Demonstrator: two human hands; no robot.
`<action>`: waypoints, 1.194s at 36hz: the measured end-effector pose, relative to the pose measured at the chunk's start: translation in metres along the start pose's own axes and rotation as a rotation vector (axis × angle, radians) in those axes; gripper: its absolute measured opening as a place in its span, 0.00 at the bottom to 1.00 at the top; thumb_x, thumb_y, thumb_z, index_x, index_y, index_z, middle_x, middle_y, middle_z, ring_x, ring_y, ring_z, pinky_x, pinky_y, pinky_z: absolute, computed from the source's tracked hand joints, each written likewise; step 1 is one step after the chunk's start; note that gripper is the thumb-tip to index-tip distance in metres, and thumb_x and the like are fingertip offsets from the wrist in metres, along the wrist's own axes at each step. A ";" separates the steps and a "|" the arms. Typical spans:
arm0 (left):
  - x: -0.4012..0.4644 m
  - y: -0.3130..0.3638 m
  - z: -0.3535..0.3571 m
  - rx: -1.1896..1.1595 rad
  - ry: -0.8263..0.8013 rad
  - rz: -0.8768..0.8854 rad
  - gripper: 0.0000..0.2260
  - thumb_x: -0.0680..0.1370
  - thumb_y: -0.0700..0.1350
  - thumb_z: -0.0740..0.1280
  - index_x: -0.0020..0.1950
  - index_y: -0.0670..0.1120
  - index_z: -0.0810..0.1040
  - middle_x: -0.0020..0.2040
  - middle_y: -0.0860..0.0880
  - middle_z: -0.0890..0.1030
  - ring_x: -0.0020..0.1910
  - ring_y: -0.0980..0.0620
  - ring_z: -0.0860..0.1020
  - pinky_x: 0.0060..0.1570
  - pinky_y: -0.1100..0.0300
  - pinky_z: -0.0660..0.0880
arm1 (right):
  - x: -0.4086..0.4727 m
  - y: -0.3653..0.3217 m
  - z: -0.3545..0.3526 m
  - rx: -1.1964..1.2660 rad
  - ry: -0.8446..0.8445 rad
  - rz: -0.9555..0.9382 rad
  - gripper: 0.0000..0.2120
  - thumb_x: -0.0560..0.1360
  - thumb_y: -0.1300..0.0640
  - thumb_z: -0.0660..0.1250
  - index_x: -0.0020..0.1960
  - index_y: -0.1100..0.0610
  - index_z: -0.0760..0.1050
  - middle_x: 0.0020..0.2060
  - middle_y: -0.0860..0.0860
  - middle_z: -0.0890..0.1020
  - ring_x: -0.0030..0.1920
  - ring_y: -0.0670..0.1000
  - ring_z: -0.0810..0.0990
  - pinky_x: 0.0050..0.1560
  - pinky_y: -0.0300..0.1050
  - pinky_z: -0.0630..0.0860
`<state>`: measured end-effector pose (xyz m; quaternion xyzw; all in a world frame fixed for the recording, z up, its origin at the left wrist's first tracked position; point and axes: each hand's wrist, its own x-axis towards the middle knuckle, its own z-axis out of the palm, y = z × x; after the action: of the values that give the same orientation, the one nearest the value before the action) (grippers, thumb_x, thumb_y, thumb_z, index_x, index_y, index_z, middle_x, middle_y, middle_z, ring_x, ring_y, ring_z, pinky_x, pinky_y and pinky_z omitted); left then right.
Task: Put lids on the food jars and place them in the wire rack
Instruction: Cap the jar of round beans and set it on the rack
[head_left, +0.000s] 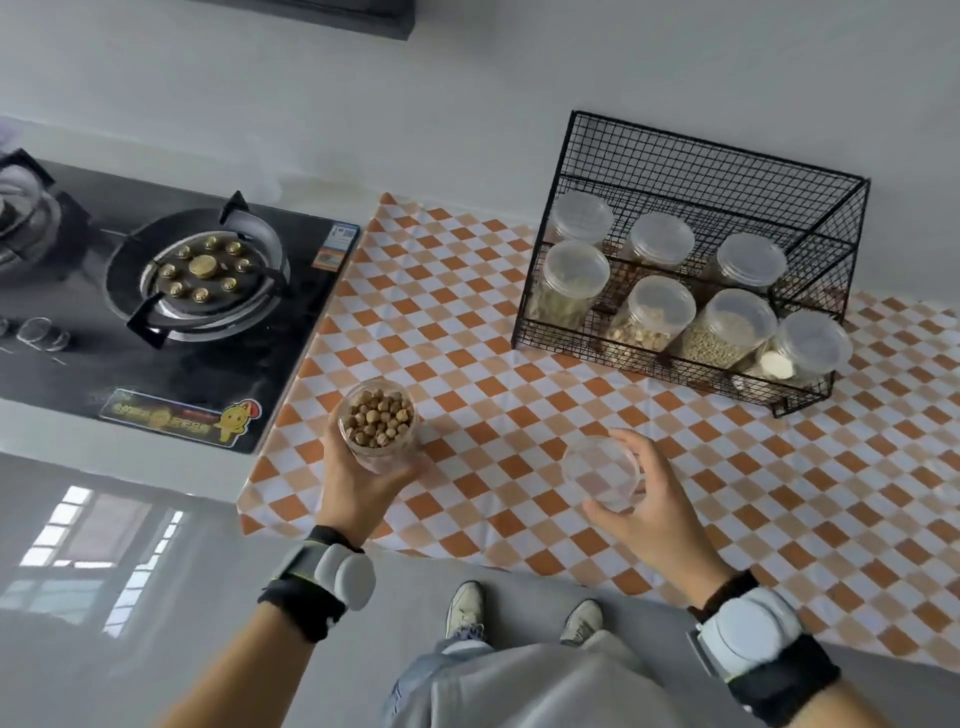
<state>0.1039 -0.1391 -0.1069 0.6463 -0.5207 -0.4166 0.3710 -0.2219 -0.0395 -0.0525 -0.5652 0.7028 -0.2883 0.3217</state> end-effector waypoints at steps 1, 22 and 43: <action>0.001 0.004 0.001 -0.023 -0.015 0.017 0.44 0.64 0.41 0.85 0.71 0.52 0.63 0.63 0.55 0.74 0.61 0.68 0.75 0.57 0.74 0.73 | 0.001 -0.001 -0.001 -0.014 0.001 -0.011 0.37 0.70 0.56 0.79 0.70 0.36 0.63 0.67 0.30 0.67 0.66 0.30 0.67 0.60 0.32 0.69; -0.010 0.143 0.055 -0.012 -0.316 0.372 0.42 0.59 0.56 0.85 0.68 0.63 0.69 0.61 0.57 0.80 0.59 0.52 0.81 0.56 0.48 0.82 | 0.021 -0.038 -0.079 0.063 -0.023 -0.139 0.37 0.64 0.39 0.76 0.67 0.28 0.61 0.66 0.34 0.69 0.65 0.33 0.70 0.55 0.30 0.72; -0.016 0.260 0.138 0.176 -0.437 0.639 0.43 0.60 0.58 0.84 0.70 0.63 0.68 0.60 0.60 0.80 0.56 0.58 0.81 0.55 0.52 0.81 | 0.038 -0.072 -0.204 0.320 0.095 -0.344 0.43 0.64 0.46 0.79 0.73 0.34 0.63 0.71 0.43 0.72 0.72 0.43 0.73 0.65 0.44 0.77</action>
<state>-0.1198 -0.1767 0.0807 0.3770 -0.7959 -0.3618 0.3058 -0.3425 -0.0823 0.1259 -0.6042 0.5558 -0.4728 0.3200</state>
